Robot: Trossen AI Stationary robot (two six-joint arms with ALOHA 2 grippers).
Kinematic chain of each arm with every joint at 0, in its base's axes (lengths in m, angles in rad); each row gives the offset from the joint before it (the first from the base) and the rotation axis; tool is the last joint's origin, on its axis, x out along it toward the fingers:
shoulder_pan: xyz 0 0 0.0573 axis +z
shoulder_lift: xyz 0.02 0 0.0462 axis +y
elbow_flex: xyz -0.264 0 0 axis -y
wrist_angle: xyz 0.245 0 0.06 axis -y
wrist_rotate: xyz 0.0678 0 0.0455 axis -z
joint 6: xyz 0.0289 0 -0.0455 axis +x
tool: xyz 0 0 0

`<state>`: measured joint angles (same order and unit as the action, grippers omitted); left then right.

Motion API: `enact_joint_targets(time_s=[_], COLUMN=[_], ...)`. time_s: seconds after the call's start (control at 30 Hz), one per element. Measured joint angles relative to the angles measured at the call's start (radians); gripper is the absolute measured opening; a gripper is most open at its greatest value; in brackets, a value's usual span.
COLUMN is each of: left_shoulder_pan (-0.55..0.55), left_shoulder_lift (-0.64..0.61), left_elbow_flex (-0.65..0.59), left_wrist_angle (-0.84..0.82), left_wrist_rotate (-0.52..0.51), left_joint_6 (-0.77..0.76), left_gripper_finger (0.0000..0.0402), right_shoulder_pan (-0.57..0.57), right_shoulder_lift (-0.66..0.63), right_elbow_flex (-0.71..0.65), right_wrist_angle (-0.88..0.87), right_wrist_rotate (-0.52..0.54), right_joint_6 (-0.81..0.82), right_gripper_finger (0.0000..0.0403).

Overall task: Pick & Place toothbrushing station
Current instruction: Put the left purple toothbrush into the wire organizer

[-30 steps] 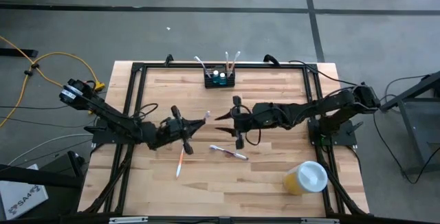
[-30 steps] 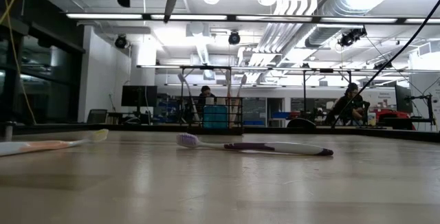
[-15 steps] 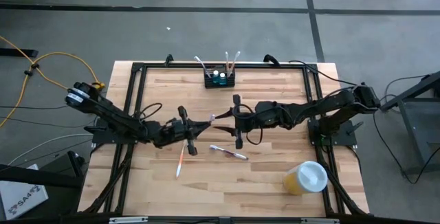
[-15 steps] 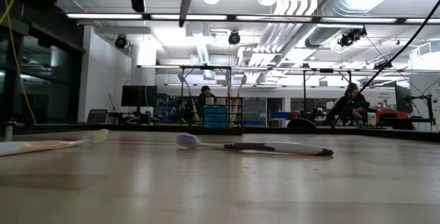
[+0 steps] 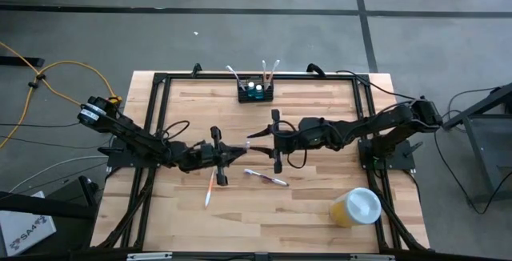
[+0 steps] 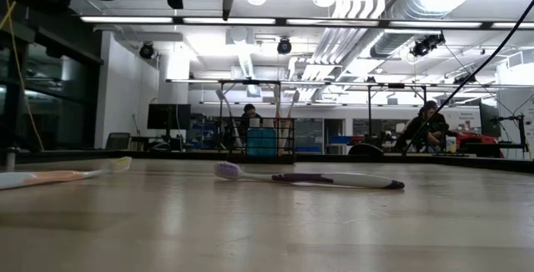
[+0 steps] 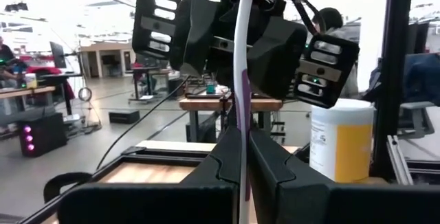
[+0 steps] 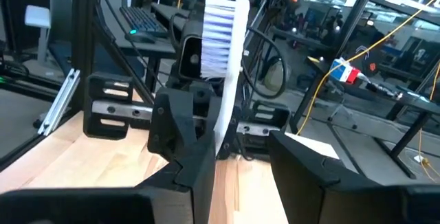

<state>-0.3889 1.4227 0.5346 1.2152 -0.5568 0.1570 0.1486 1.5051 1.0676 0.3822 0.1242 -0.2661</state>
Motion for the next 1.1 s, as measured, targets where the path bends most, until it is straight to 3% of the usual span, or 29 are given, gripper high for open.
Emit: enact_joint_targets(time_s=[0.27, 0.93, 1.1], left_shoulder_pan=[0.0, 0.077, 0.087], left_shoulder_lift=[0.0, 0.0, 0.0], left_elbow_flex=[0.0, 0.0, 0.0], left_wrist_angle=[0.008, 0.028, 0.028], left_wrist_rotate=[0.007, 0.189, 0.195], left_joint_6=[0.0, -0.053, -0.053], left_gripper_finger=[0.0001, 0.0001, 0.0001], right_shoulder_pan=[0.0, 0.002, 0.002], right_shoulder_lift=[0.0, 0.0, 0.0], right_elbow_flex=[0.0, 0.0, 0.0], right_wrist_angle=[0.034, 0.08, 0.096], right_wrist_rotate=[-0.048, -0.076, -0.076], right_joint_6=[0.006, 0.019, 0.019], right_gripper_finger=[0.0128, 0.0128, 0.0128])
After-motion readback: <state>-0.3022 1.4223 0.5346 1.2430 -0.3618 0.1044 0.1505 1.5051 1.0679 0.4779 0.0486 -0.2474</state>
